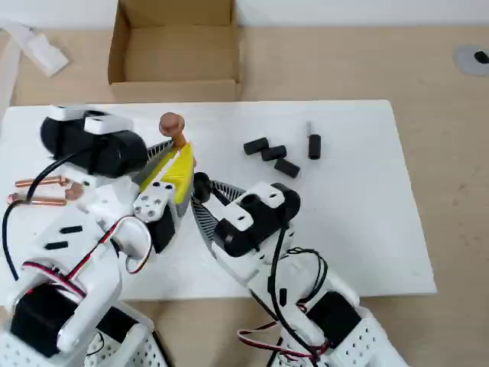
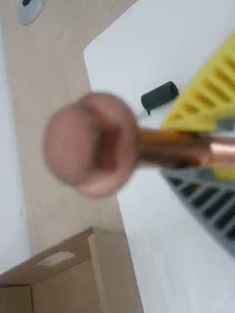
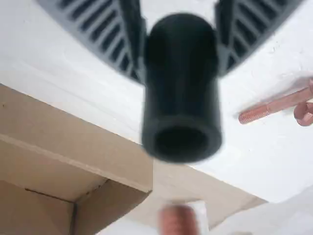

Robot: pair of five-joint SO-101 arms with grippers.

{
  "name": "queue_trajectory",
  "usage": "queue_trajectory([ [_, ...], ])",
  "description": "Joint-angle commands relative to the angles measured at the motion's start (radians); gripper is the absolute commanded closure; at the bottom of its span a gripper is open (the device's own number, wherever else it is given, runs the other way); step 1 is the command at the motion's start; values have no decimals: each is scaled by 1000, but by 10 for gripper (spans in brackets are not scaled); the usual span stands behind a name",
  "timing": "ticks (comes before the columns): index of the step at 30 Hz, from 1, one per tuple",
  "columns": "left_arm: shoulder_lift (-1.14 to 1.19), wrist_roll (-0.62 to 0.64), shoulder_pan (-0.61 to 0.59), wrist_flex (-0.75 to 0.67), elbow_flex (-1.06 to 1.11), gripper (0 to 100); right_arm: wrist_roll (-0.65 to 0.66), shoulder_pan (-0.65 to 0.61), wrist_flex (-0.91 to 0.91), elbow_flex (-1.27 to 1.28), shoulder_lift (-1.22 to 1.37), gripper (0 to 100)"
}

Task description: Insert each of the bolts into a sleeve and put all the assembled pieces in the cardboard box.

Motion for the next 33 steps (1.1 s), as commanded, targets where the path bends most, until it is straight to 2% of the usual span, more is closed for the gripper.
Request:
queue_trajectory([
  [1, 4, 2, -11, 29, -63, 995, -3, -13, -28, 5, 2, 989],
  [8, 4, 57, 78, 77, -69, 995, -5, -13, -31, 25, 2, 989],
  [25, 2, 55, 77, 72, -60, 995, -6, -13, -29, 19, 1, 989],
  [33, -5, 34, 49, 31, 18, 995, -6, -13, -29, 19, -2, 989],
])
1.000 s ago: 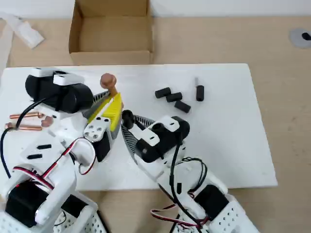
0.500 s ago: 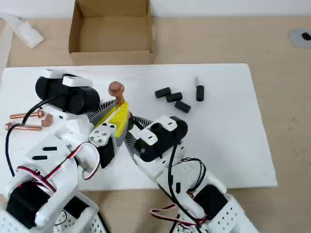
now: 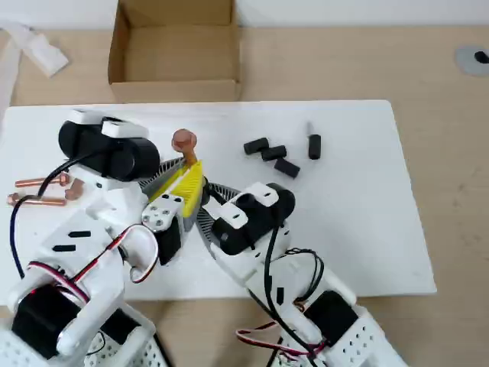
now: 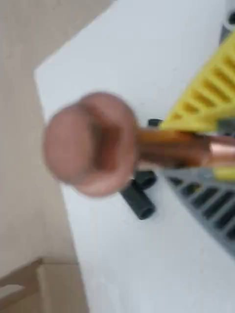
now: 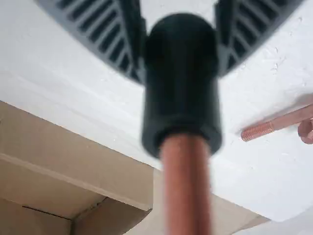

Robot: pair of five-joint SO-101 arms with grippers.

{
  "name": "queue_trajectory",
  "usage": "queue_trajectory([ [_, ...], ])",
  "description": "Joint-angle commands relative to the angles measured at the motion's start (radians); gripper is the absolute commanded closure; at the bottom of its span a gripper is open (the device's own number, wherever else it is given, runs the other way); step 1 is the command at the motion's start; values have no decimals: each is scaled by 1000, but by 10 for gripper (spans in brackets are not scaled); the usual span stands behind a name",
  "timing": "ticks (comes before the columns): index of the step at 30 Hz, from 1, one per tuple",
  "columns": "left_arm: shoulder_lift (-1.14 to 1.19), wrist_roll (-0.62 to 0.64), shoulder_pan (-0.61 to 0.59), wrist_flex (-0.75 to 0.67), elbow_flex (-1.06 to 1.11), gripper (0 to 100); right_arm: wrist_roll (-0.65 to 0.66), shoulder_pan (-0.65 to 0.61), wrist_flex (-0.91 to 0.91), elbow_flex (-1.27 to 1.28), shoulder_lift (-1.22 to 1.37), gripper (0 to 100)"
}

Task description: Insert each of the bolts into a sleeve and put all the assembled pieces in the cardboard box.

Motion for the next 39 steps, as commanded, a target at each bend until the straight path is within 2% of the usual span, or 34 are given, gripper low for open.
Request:
queue_trajectory([
  [1, -4, -9, -37, -52, 6, 995, -6, -13, -28, -10, -2, 989],
  [27, -4, -2, -49, -34, 34, 994, -6, -13, -29, -4, -2, 989],
  [32, -4, 20, 5, -34, 34, 994, -6, -13, -29, -4, 1, 989],
  [39, -4, 14, 2, -3, 26, 994, -6, -13, -29, -5, -1, 989],
])
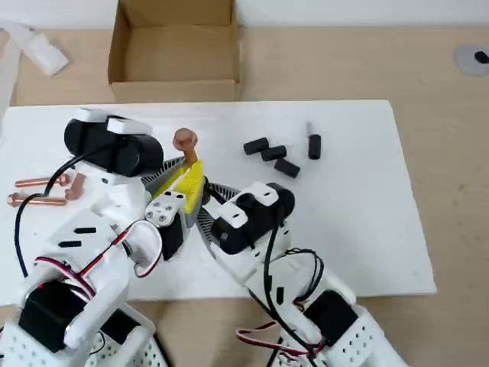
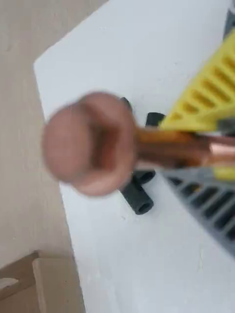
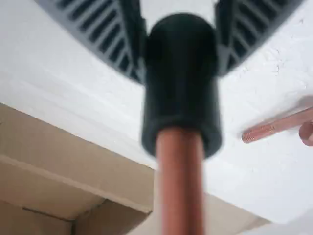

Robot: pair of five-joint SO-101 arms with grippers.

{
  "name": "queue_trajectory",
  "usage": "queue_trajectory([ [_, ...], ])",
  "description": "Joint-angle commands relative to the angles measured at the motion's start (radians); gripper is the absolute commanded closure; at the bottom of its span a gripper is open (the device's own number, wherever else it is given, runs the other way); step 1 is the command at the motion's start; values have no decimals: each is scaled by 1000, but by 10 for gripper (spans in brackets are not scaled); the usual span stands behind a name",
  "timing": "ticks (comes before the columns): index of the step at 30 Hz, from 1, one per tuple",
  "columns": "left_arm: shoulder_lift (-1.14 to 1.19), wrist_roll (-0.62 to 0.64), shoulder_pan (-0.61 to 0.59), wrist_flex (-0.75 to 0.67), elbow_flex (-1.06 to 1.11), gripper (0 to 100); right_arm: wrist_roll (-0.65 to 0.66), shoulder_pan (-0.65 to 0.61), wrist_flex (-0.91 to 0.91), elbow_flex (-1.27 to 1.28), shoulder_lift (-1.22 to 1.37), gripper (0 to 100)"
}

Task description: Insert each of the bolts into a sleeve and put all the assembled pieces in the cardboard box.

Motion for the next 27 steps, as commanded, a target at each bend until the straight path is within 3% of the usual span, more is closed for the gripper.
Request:
queue_trajectory([
  [1, -4, 2, 14, 12, -9, 994, -6, -13, -29, -5, -1, 989],
  [14, -4, -34, 20, 17, -2, 967, -5, -13, -29, -8, 1, 989],
  [27, -4, 29, -2, 167, -66, 874, -5, -7, -26, -8, 4, 989],
])
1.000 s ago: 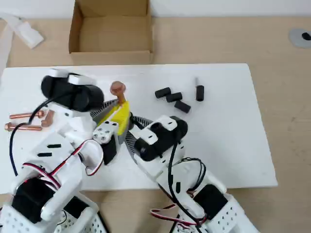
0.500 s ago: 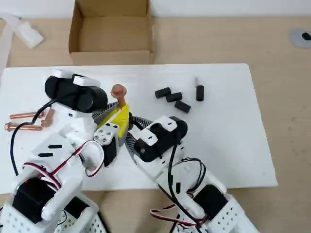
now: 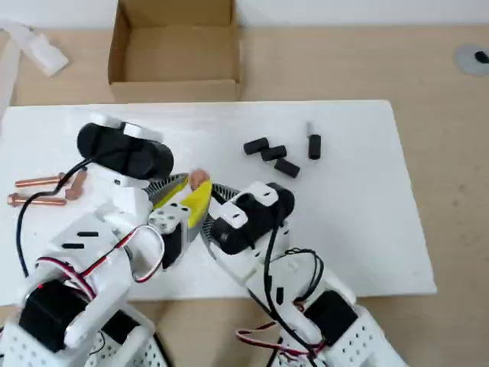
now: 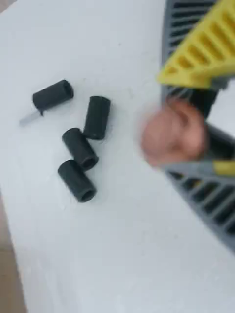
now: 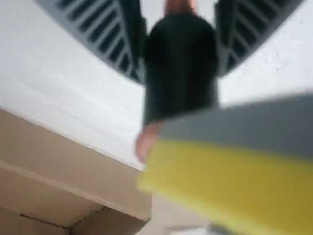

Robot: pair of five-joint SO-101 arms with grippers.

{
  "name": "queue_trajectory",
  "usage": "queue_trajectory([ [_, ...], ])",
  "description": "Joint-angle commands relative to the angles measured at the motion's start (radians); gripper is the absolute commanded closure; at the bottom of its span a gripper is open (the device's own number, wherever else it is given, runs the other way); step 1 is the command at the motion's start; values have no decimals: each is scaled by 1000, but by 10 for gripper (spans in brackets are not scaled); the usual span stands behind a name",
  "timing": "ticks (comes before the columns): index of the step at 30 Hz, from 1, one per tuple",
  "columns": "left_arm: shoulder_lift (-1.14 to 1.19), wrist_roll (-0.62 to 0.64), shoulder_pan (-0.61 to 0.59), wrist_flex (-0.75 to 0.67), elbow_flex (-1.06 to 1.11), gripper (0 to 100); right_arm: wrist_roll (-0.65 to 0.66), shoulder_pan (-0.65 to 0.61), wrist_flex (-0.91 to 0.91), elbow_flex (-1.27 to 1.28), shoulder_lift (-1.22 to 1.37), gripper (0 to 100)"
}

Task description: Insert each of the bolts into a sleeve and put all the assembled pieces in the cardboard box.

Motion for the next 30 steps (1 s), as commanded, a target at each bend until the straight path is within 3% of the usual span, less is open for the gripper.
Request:
queue_trajectory([
  [1, 1, 43, -25, 52, -110, 874, -6, 7, -28, -13, 2, 989],
  [6, 25, 44, -140, 184, -359, 881, -8, 76, -25, -116, 85, 989],
  [10, 105, -14, -236, 299, -493, 990, -8, 140, -26, -321, 337, 989],
  [14, 150, -64, -417, 327, -539, 998, -8, 179, -29, -593, 628, 989],
  [22, 157, -72, -781, 216, -382, 997, -2, 252, -26, -1093, 1173, 989],
  [30, 150, -176, -848, 61, -94, 997, 2, 320, -31, -1504, 1666, 989],
])
